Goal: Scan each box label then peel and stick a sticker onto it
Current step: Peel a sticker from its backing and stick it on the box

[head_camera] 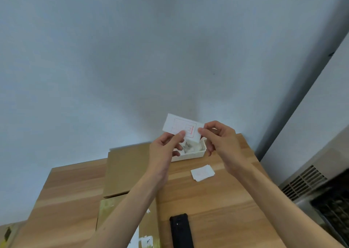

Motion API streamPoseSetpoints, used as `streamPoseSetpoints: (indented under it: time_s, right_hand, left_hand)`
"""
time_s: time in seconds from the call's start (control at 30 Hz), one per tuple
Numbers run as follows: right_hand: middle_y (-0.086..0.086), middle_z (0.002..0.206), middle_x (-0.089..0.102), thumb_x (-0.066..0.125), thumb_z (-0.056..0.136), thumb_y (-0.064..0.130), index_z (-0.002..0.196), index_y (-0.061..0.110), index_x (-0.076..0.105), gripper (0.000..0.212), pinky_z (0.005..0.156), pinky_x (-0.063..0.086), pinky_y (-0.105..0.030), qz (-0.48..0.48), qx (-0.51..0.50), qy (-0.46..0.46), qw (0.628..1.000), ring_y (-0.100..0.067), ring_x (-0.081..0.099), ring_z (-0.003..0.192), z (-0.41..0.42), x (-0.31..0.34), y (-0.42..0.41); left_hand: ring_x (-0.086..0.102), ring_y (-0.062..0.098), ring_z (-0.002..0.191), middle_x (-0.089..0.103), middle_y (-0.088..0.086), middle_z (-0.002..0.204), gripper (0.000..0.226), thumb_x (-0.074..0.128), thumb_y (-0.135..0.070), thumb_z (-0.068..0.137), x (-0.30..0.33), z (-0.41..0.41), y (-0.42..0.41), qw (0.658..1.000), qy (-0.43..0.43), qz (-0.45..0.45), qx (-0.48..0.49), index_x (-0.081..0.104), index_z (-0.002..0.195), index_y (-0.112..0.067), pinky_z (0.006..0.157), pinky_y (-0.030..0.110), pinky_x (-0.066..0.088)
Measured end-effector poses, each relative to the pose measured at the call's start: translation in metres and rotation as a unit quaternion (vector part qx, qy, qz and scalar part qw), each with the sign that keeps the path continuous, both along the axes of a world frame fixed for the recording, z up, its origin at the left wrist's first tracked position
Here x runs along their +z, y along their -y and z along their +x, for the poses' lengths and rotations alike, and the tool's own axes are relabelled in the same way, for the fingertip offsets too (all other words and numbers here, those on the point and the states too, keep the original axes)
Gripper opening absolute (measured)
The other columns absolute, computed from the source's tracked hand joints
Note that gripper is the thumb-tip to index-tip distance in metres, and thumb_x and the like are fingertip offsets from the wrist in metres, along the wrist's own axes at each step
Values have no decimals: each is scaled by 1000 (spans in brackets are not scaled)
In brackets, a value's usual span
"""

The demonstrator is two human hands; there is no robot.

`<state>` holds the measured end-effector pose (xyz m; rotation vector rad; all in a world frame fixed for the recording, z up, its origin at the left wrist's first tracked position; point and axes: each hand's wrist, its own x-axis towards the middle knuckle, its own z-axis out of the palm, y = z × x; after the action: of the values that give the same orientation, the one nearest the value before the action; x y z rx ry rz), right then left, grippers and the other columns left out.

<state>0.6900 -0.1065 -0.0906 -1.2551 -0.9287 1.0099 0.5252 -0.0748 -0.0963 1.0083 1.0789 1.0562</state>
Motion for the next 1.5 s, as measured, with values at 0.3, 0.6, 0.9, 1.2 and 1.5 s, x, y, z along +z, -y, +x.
streamPoseSetpoints:
  time_s: [0.3,0.6,0.9,1.2,1.5]
  right_hand:
    - [-12,84,73,67,95,14,92,5,70,11,51,45,-30,50,101,23,993,-24,44,49,29,38,33]
    - [-12,83,73,65,95,14,82,11,72,15,56,46,-32,57,135,32,989,-23,43,46,48,32,45]
    - [-12,81,72,66,95,13,80,12,72,16,49,45,-33,60,114,11,992,-20,40,44,54,30,42]
    - [-11,83,73,66,95,15,84,13,74,14,54,44,-38,52,97,23,994,-22,39,45,62,28,29]
    - [-3,77,72,59,99,13,91,8,75,18,58,45,-34,84,136,46,986,-28,43,49,61,33,28]
  left_hand:
    - [66,12,76,79,-3,96,13,74,-17,90,43,41,36,995,-16,97,1,78,102,-19,70,26,53]
    - [74,11,87,79,-9,96,12,73,-15,91,53,50,50,992,-43,121,-8,76,98,-23,73,24,58]
    - [55,11,102,55,-9,117,26,79,-27,88,29,47,41,818,-308,473,108,68,111,-28,79,25,50]
    - [51,18,104,59,3,123,15,78,-27,88,29,46,32,733,-379,543,154,79,101,-19,79,39,49]
    - [58,16,102,71,-6,104,17,72,-26,92,25,56,21,762,-344,543,80,80,104,-16,82,32,50]
